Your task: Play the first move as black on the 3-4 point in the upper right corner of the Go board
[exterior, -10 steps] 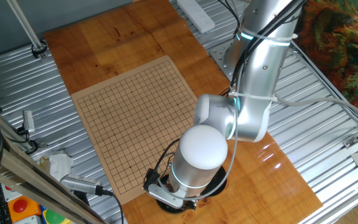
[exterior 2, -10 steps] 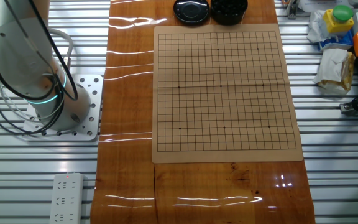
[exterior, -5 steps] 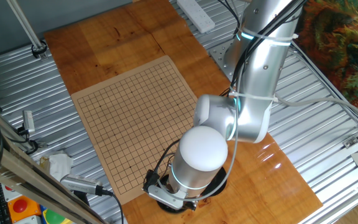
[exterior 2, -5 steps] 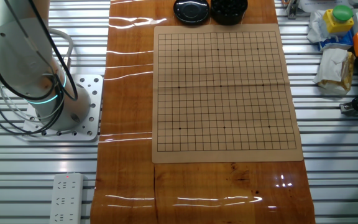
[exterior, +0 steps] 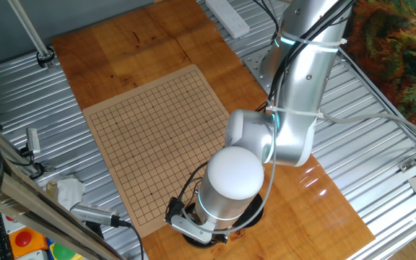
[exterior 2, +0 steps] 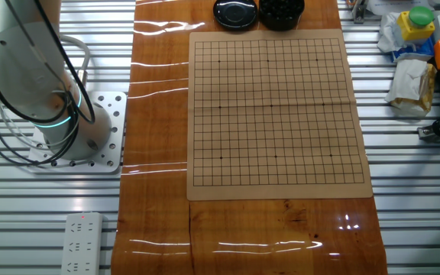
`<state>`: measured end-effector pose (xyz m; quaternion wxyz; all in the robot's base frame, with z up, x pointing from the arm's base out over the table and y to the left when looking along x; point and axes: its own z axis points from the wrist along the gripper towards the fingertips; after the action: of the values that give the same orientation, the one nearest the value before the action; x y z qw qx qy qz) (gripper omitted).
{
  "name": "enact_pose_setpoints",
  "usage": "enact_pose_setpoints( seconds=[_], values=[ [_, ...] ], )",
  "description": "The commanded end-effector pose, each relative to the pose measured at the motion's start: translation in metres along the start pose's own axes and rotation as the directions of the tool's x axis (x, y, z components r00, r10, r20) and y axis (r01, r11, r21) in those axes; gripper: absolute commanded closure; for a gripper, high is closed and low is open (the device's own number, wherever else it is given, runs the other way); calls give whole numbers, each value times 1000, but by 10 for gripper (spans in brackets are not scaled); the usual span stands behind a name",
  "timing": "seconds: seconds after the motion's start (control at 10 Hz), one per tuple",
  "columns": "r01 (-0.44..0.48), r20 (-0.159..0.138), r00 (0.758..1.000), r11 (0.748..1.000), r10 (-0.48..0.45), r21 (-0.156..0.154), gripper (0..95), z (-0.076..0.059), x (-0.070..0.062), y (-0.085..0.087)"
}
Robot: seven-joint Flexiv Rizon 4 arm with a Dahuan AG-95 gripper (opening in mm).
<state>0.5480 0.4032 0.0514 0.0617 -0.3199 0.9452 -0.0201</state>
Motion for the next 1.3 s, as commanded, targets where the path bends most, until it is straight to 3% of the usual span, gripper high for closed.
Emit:
enact_pose_setpoints(
  seconds=[0.1, 0.5, 0.9, 1.3],
  values=[
    [-12, -12, 1000, 1000, 12, -1, 760, -1, 2, 0],
    [-9, -22, 1000, 1000, 9, -5, 760, -4, 10, -4],
    [-53, -58, 997, 998, 52, -18, 760, -8, 12, -4],
    [-56, -43, 998, 998, 55, -33, 760, -8, 12, -4]
  ],
)
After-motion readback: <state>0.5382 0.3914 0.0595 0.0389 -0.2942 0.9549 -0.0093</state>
